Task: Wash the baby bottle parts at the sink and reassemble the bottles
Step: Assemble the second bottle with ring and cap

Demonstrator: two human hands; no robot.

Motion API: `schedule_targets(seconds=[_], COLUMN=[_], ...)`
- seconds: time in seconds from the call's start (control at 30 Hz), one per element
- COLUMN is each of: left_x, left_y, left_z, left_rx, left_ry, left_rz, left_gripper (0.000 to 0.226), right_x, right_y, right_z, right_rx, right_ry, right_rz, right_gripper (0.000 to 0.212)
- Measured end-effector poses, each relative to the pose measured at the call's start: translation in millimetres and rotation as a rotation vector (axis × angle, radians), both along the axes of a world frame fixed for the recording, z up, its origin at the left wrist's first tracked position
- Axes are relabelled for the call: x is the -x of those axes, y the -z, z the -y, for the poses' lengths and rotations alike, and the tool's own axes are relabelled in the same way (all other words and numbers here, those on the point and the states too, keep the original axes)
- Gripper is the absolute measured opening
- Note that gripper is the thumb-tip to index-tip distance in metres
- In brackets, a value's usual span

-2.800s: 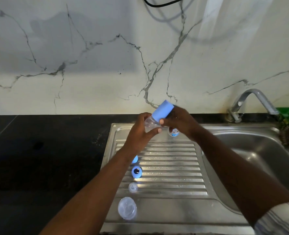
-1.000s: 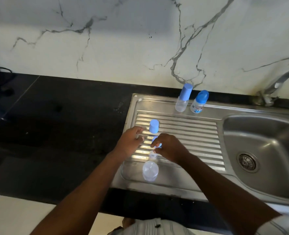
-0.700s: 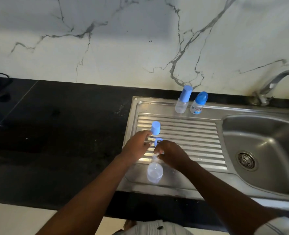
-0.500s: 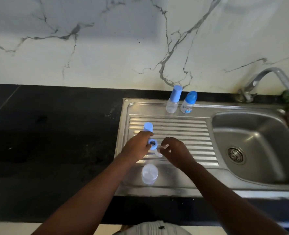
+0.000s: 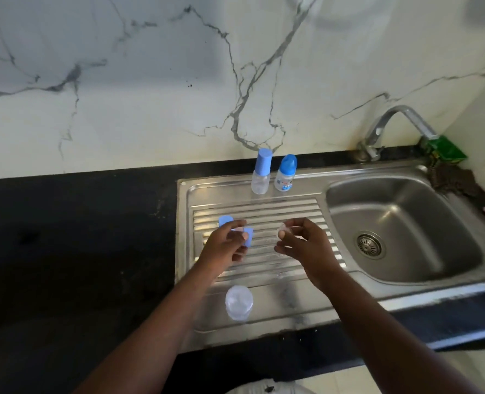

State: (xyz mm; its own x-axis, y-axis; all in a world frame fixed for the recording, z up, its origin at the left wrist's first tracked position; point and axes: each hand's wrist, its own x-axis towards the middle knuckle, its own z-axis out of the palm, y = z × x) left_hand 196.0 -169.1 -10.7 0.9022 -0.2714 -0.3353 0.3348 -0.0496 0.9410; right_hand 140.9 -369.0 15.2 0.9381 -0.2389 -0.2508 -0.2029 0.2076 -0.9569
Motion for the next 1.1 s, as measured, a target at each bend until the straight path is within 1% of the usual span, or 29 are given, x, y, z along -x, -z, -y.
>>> schedule_targets(seconds=[0.07, 0.13, 0.2, 0.27, 0.33, 0.4, 0.43, 0.5, 0.6, 0.7, 0.77, 0.87, 1.0, 1.1], left_x=[8.3, 16.1, 22.8, 28.1, 32.1, 35.7, 37.0, 39.9, 43.1, 46.1, 48.7, 50.8, 51.1, 54.2], left_y=[-18.6, -32.1, -43.5, -51.7, -58.0, -65.0, -68.3, -74.3, -77.9, -75.2, -72.1, -67.6, -63.2, -65.6], left_z=[-8.2, -15.3, -22.5, -26.5, -30.4, -33.1, -32.9, -34.2, -36.0, -36.4, -35.7, -37.0, -36.4, -33.2], left_rx=[0.158, 0.294, 0.414, 0.502, 0.557, 0.575, 0.574, 0.547, 0.445, 0.332, 0.3, 0.275, 0.16, 0.153], left_ry=[-0.103, -0.159, -0.201, -0.219, -0.229, -0.23, -0.227, -0.227, -0.248, -0.251, -0.246, -0.253, -0.229, -0.238], left_rz=[-0.066, -0.099, -0.109, -0.11, -0.108, -0.088, -0.076, -0.033, 0.046, 0.111, 0.134, 0.152, 0.211, 0.211], left_gripper=[0.024, 0.035, 0.042, 0.045, 0.048, 0.049, 0.049, 0.048, 0.047, 0.049, 0.05, 0.039, 0.037, 0.037], right_x=[-5.5, -11.7, -15.7, -16.6, -15.5, -13.7, -13.1, -12.2, -10.0, -6.7, -4.3, -1.8, 0.7, 1.6], right_y=[-12.6, -28.4, -43.5, -52.8, -58.8, -63.0, -64.4, -64.8, -64.6, -64.7, -64.6, -64.1, -62.8, -62.0], right_z=[-9.2, -21.8, -38.3, -52.3, -63.9, -71.9, -73.7, -76.8, -79.3, -81.2, -81.1, -78.2, -78.2, -78.7], right_rx=[-0.027, 0.05, 0.23, 0.445, 0.641, 0.78, 0.832, 0.938, 1.107, 1.16, 1.193, 1.292, 1.294, 1.163], right_ry=[-0.013, -0.052, -0.078, -0.052, -0.009, 0.021, 0.027, 0.027, -0.003, -0.022, -0.024, -0.033, -0.059, -0.069], right_rz=[0.03, 0.072, 0.146, 0.239, 0.345, 0.413, 0.432, 0.491, 0.62, 0.722, 0.771, 0.825, 0.832, 0.791], right_gripper=[0.019, 0.018, 0.021, 0.027, 0.036, 0.047, 0.048, 0.041, 0.032, 0.032, 0.031, 0.03, 0.026, 0.023])
